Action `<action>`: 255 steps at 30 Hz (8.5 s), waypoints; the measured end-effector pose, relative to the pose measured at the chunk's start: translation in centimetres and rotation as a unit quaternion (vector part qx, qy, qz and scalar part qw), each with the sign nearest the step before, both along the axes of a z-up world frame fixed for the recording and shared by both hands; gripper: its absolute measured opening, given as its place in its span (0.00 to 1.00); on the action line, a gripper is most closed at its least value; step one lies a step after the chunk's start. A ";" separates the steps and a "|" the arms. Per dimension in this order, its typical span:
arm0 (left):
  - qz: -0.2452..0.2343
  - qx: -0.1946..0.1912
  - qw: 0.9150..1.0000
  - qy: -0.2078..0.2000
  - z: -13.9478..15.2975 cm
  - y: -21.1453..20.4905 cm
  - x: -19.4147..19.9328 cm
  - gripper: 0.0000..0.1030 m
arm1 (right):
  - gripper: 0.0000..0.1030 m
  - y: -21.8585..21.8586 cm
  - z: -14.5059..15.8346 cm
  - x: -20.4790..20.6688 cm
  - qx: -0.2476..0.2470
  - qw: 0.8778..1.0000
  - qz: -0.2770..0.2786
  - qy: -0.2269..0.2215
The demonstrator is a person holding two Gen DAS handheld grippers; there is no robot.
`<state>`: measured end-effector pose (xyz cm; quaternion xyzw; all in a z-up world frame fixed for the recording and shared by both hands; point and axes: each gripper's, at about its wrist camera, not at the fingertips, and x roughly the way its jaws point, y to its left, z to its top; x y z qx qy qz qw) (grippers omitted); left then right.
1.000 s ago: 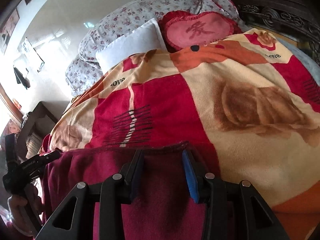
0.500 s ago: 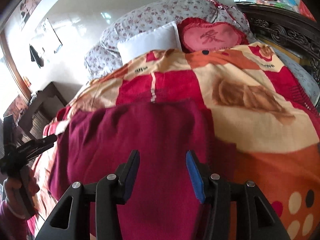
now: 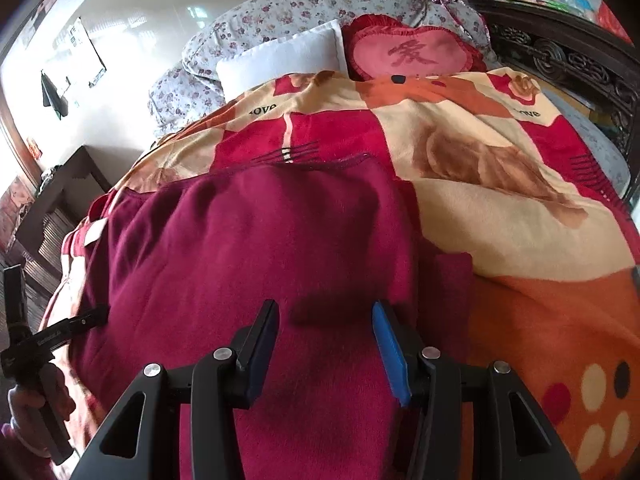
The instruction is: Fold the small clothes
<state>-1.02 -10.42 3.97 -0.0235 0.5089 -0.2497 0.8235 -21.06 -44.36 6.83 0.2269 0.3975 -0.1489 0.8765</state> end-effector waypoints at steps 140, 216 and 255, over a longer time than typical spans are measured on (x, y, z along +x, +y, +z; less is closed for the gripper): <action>0.010 0.033 0.999 -0.026 1.2 1.9 -2.8 0.57 | 0.34 9.1 3.2 6.5 -0.011 0.995 0.097 0.036; -0.017 -0.099 0.995 0.015 -1.0 4.6 -2.4 0.76 | 0.15 20.2 4.4 22.7 -0.004 0.975 0.218 0.052; -0.056 -0.115 0.991 -0.025 6.4 1.9 -7.1 0.24 | 0.17 17.7 7.6 19.4 -0.016 0.973 0.231 0.013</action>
